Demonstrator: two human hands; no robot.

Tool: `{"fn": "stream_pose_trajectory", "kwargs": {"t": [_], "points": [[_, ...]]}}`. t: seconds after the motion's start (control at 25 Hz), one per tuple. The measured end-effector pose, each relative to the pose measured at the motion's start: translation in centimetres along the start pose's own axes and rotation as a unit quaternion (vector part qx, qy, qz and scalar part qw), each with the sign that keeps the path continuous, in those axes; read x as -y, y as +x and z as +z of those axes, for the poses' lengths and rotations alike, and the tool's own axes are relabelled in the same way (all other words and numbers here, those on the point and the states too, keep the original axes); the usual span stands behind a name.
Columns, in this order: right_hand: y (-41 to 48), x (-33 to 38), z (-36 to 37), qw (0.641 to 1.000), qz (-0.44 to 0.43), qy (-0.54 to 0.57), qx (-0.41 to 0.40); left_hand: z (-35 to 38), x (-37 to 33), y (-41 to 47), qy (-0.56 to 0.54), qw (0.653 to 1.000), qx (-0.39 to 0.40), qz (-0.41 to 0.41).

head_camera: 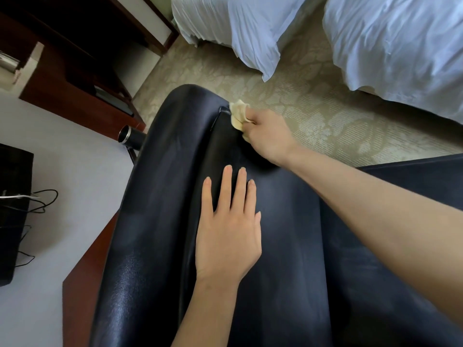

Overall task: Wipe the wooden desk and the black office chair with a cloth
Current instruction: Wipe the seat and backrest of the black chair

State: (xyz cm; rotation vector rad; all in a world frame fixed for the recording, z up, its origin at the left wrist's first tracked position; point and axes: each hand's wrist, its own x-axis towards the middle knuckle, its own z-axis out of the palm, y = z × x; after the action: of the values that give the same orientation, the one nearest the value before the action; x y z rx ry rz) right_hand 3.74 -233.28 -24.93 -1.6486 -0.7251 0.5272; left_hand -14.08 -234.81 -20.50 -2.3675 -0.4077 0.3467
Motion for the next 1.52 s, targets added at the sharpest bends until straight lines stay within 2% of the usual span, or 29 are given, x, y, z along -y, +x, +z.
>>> {"fn": "stream_pose_trajectory", "kwargs": {"t": [0.08, 0.2, 0.32, 0.44, 0.52, 0.68, 0.8, 0.92, 1.04, 1.12, 1.2, 1.36, 1.44, 1.52], "points": [[1.2, 2.6, 0.2, 0.998, -0.062, 0.018, 0.018, 0.0, 0.0, 0.1, -0.004, 1.0, -0.001, 0.0], [1.7, 4.0, 0.2, 0.989, -0.142, -0.026, 0.017, 0.0, 0.0, 0.1, -0.005, 1.0, -0.002, 0.0], [1.3, 0.8, -0.8, 0.989, -0.138, -0.042, 0.01, 0.0, 0.0, 0.1, -0.007, 1.0, -0.005, -0.001], [1.3, -1.0, -0.8, 0.995, -0.09, 0.043, 0.025, 0.1, 0.2, 0.2, 0.002, 1.0, -0.006, 0.0], [1.6, -1.6, -0.7, 0.995, -0.061, 0.076, -0.001, 0.2, 0.2, 0.2, 0.003, 1.0, -0.007, -0.001], [0.6, -5.8, -1.2, 0.999, 0.027, 0.032, -0.009, 0.3, 0.1, 0.0, 0.01, 1.0, -0.011, 0.0], [0.9, -7.6, -1.3, 0.998, 0.048, 0.048, 0.001, 0.5, 0.1, 0.1, 0.01, 1.0, -0.018, 0.0], [1.3, -9.4, -2.0, 0.997, 0.071, -0.03, 0.019, 0.5, 0.0, 0.1, 0.011, 1.0, -0.027, 0.001], [0.6, -12.3, -2.5, 0.984, 0.134, -0.109, 0.04, 0.6, 0.1, 0.1, 0.013, 0.999, -0.034, -0.001], [0.2, -14.2, -2.7, 0.974, 0.185, -0.12, 0.05, 0.7, 0.1, 0.1, 0.016, 0.999, -0.043, -0.003], [-0.6, -16.4, -3.0, 0.959, 0.26, -0.097, 0.049, 0.7, 0.0, 0.1, 0.019, 0.999, -0.043, -0.004], [-5.7, -21.0, -1.1, 0.903, 0.418, -0.059, 0.073, 0.6, 0.1, 0.1, 0.011, 0.999, -0.043, 0.003], [-9.2, -21.6, 1.4, 0.893, 0.447, 0.022, 0.038, 0.4, 0.3, 0.3, -0.009, 0.998, -0.058, 0.0], [-12.1, -21.0, 3.3, 0.888, 0.44, 0.131, -0.026, 0.2, 0.2, 0.3, -0.046, 0.996, -0.075, -0.004]]}}
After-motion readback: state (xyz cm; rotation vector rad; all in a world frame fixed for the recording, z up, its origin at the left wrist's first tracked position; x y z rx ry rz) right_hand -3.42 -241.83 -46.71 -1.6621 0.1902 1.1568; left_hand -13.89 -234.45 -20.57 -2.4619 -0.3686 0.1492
